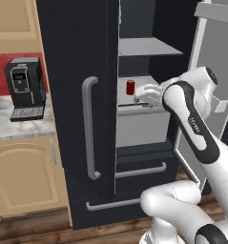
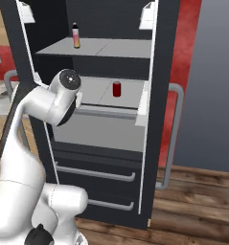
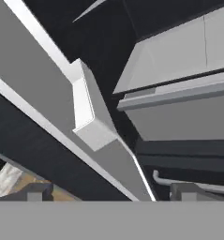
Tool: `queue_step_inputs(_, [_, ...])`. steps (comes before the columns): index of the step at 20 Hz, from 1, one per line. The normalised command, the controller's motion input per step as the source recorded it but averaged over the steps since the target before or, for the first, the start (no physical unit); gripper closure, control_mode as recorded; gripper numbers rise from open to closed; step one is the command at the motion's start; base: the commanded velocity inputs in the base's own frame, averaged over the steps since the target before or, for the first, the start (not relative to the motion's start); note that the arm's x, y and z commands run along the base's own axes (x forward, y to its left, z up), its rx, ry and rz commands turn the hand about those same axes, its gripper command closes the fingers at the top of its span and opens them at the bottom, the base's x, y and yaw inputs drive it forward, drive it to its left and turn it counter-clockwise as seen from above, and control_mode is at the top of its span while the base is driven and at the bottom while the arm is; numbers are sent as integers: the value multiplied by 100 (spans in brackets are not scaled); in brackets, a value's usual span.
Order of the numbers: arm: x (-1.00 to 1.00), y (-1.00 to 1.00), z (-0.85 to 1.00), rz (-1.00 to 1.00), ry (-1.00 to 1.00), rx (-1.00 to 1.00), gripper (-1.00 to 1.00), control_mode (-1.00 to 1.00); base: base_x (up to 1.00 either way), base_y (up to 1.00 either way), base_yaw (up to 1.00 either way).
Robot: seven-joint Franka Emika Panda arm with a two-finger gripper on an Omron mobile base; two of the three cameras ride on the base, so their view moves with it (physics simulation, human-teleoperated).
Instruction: Open the fridge, grab two sodas, and place both sodas inside the bowl with ice on the dining counter.
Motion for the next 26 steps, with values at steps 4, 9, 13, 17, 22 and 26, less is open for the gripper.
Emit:
queue_step_inputs(4, [65,10,9,0,19,18,-100,-100,0,0,0])
queue_step_inputs(9, [58,22,1,0,17,17,-100,-100,0,0,0])
queue_step_inputs(13, [47,41,0,0,14,14,-100,-100,0,0,0])
queue_step_inputs(17, [15,53,0,-2,7,12,-100,-100,0,0,0])
queue_step_inputs(22, [-22,43,6,0,1,10,-100,-100,0,0,0])
queue_step_inputs(26, [-61,43,13,0,0,8,-100,-100,0,0,0])
